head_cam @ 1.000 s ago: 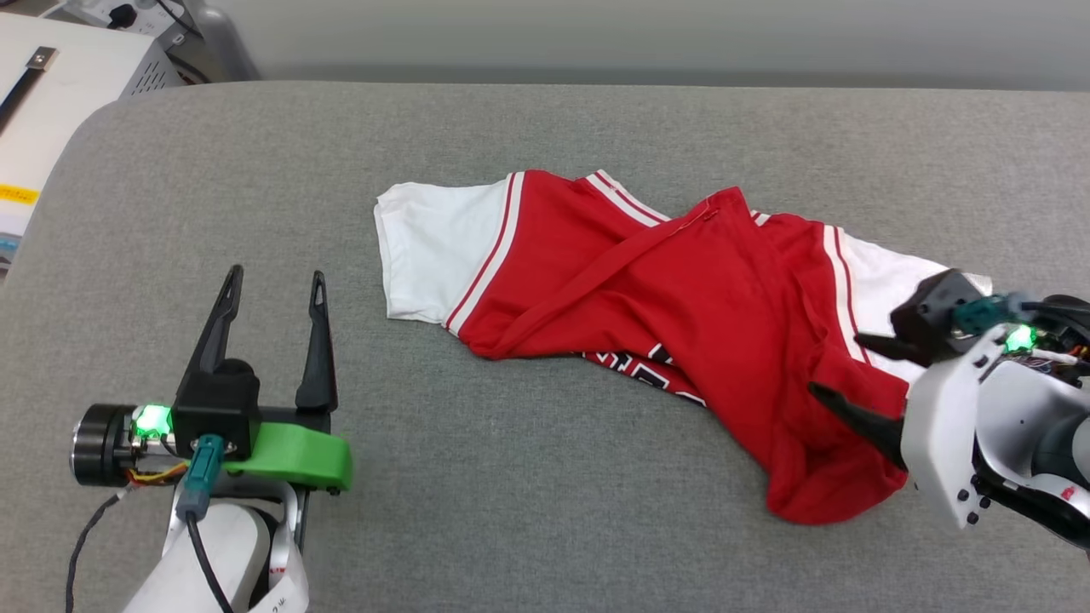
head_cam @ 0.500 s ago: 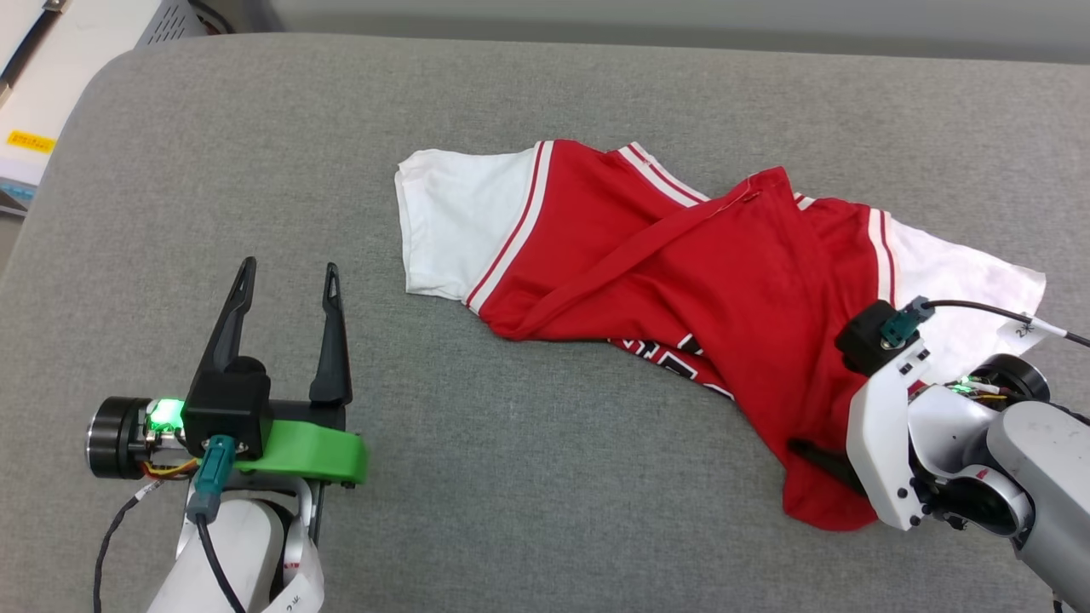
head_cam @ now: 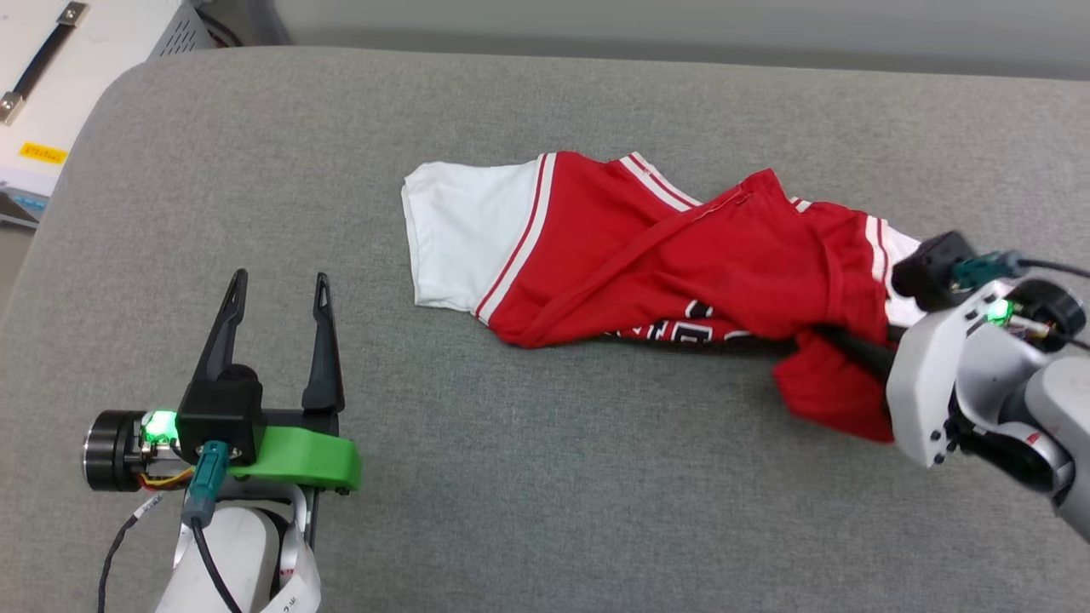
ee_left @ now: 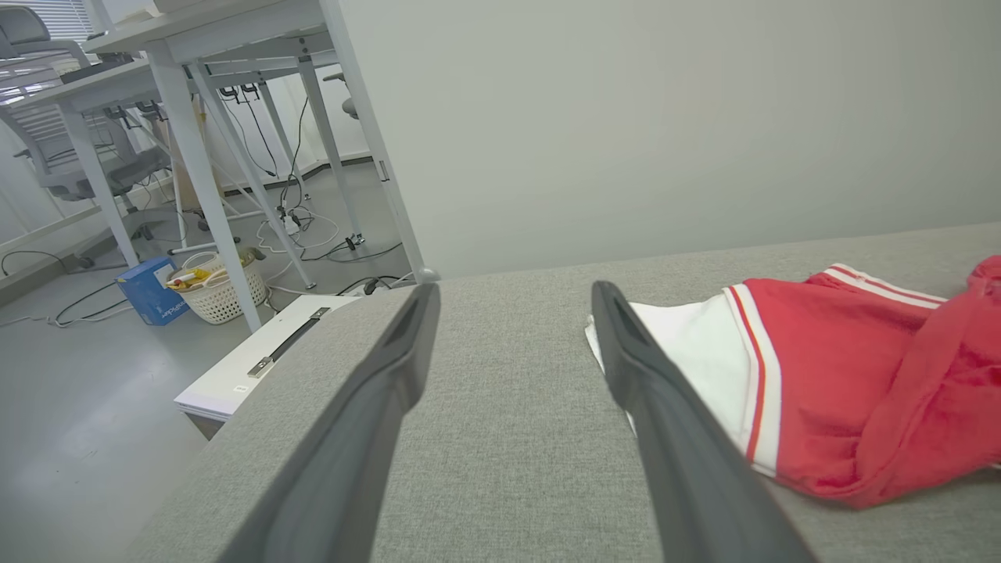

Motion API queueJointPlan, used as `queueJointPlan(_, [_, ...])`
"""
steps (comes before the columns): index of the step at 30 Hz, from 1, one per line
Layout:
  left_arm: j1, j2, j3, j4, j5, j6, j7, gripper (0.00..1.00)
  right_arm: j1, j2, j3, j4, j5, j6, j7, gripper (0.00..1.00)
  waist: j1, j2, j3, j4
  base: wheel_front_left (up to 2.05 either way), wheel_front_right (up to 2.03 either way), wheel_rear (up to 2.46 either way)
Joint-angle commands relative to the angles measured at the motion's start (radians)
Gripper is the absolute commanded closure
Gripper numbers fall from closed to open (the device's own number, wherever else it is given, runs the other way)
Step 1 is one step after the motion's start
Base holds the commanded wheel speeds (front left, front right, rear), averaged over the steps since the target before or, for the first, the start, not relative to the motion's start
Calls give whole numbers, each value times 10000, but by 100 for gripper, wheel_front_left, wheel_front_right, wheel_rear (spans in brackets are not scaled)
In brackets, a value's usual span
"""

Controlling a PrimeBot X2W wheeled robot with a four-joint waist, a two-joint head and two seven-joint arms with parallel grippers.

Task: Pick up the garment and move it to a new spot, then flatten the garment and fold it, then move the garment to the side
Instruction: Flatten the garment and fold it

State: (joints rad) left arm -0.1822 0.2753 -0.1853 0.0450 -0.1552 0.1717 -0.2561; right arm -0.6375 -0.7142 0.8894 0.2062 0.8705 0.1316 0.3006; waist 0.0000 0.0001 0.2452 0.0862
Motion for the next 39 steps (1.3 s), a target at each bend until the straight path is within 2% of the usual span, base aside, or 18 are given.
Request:
queueJointPlan(1, [196,-114,70,15,133,-84,-57,0,-262,-147,-151,-284,-20,-9,-248,100,0,-1,-161,-87,0,0,0])
queueJointPlan(4, [299,-235,181,32,236,-196,-57,0,-458,-320,-316,-1013,-462,-9,-627,100,0,-1,-250,-144,0,0,0])
queueJointPlan(7, [364,-348,273,73,335,-306,-57,0,-523,-229,-272,-1745,-1046,-9,-742,100,0,-1,-314,-174,0,0,0])
queueJointPlan(14, [473,-613,408,206,532,-549,-57,0,-72,94,1199,-2609,-1990,-9,-82,100,0,-1,-411,-113,0,0,0])
queueJointPlan(21, [538,-786,559,351,688,-728,-57,0,666,392,2900,-1650,-1843,-9,-7,100,0,-1,-391,-73,0,0,0])
queueJointPlan(26, [566,-851,682,430,793,-831,-57,0,776,748,3121,-380,-1738,-9,-834,100,0,-1,-398,-146,0,0,0])
queueJointPlan(27, [583,-856,708,439,810,-843,-57,0,779,824,3043,-233,-1716,-9,-1073,68,0,-1,-409,-171,0,0,0])
queueJointPlan(28, [608,-861,742,449,829,-856,-57,0,773,914,2825,-93,-1710,-9,-1447,0,0,-1,-432,-202,0,0,0])
queueJointPlan(33, [769,-890,816,442,937,-916,-57,0,974,889,1740,-208,-1859,-9,-2638,0,0,-1,-652,-317,0,0,0])
queueJointPlan(39, [1010,-917,880,252,1060,-930,-57,0,1682,317,-576,-1664,-2052,-9,-3129,0,0,-1,-856,-495,0,0,0])
